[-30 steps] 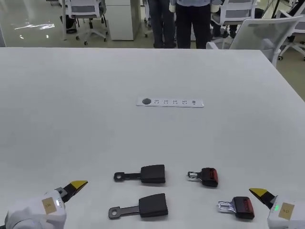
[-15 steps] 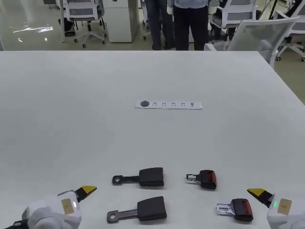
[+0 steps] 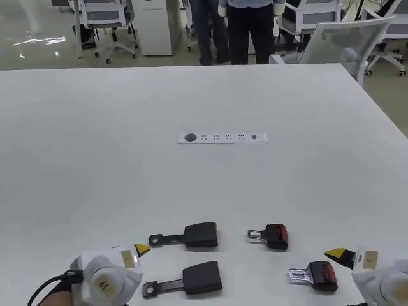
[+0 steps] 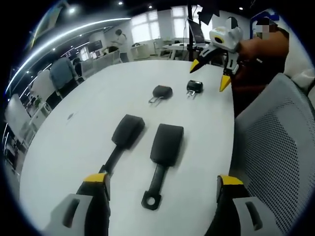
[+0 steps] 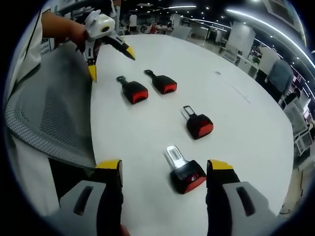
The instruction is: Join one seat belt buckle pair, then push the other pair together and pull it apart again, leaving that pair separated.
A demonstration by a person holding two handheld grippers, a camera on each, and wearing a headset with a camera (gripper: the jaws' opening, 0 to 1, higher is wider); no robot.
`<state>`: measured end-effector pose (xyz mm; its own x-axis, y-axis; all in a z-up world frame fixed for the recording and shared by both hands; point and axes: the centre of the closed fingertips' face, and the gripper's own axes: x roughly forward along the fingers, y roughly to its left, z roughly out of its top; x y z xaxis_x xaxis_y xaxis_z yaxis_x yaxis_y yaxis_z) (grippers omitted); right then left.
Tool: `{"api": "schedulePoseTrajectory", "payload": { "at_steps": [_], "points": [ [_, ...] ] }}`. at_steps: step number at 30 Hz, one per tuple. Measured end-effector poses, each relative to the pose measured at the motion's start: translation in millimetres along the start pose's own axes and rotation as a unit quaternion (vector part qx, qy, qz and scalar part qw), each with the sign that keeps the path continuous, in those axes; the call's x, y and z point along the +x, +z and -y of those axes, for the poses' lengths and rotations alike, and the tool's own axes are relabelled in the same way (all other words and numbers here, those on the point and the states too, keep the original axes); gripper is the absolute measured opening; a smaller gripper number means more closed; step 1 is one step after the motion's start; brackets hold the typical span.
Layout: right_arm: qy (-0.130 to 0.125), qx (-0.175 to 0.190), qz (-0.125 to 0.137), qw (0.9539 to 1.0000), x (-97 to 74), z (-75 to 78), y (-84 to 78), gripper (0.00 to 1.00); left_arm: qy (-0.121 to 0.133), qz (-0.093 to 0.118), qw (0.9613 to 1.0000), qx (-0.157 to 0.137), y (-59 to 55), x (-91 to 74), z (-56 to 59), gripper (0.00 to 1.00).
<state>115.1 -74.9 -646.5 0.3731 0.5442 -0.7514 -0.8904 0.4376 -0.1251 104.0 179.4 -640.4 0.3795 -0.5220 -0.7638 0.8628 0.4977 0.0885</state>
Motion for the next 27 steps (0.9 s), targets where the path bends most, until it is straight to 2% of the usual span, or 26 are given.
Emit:
{"api": "schedulePoseTrajectory", "payload": {
  "at_steps": [2,3,6,8,11,13,17,18,20,22,24,27],
  "points": [
    [0.018,-0.001,-0.005,0.9998,1.6,0.0,-0.4,0.61,-0.009,-0.001,0.9999,0.006,4.7,4.9,1.6,0.86],
    [0.019,-0.004,-0.006,0.9998,5.2,7.7,-2.9,0.59,-0.011,-0.001,0.9999,0.012,7.2,7.2,1.4,0.84],
    [0.026,-0.020,-0.012,0.9994,10.5,10.6,-4.7,0.61,-0.007,-0.007,0.9998,0.017,13.2,17.7,-4.0,0.80],
    [0.037,-0.023,-0.015,0.9990,13.9,14.4,-7.2,0.58,-0.014,-0.013,0.9997,0.014,13.6,23.4,-4.3,0.75],
    [0.046,-0.033,-0.018,0.9982,15.1,19.0,-8.3,0.55,-0.031,-0.004,0.9995,0.009,23.4,28.9,3.0,0.69],
    [0.069,-0.042,-0.032,0.9962,17.8,17.3,-15.7,0.51,-0.042,-0.004,0.9991,0.009,25.5,34.0,6.9,0.67],
    [0.072,-0.052,-0.040,0.9952,20.6,23.9,-20.5,0.48,-0.064,-0.015,0.9978,0.015,22.4,44.8,11.5,0.59],
    [0.075,-0.057,-0.043,0.9946,22.0,25.1,-22.3,0.47,-0.066,-0.016,0.9976,0.016,26.0,45.5,10.8,0.58],
    [0.085,-0.057,-0.053,0.9934,25.2,26.1,-28.8,0.44,-0.064,-0.026,0.9975,0.013,22.2,51.4,6.6,0.54],
    [0.094,-0.050,-0.059,0.9926,27.9,27.2,-34.0,0.40,-0.063,-0.020,0.9977,0.014,25.9,53.9,3.6,0.50],
    [0.096,-0.047,-0.064,0.9922,28.0,29.3,-36.0,0.38,-0.067,-0.019,0.9974,0.017,27.3,55.9,4.5,0.50],
    [0.102,-0.053,-0.073,0.9907,26.6,29.9,-39.1,0.37,-0.079,-0.033,0.9958,0.033,21.2,60.8,5.8,0.50]
  ]
}}
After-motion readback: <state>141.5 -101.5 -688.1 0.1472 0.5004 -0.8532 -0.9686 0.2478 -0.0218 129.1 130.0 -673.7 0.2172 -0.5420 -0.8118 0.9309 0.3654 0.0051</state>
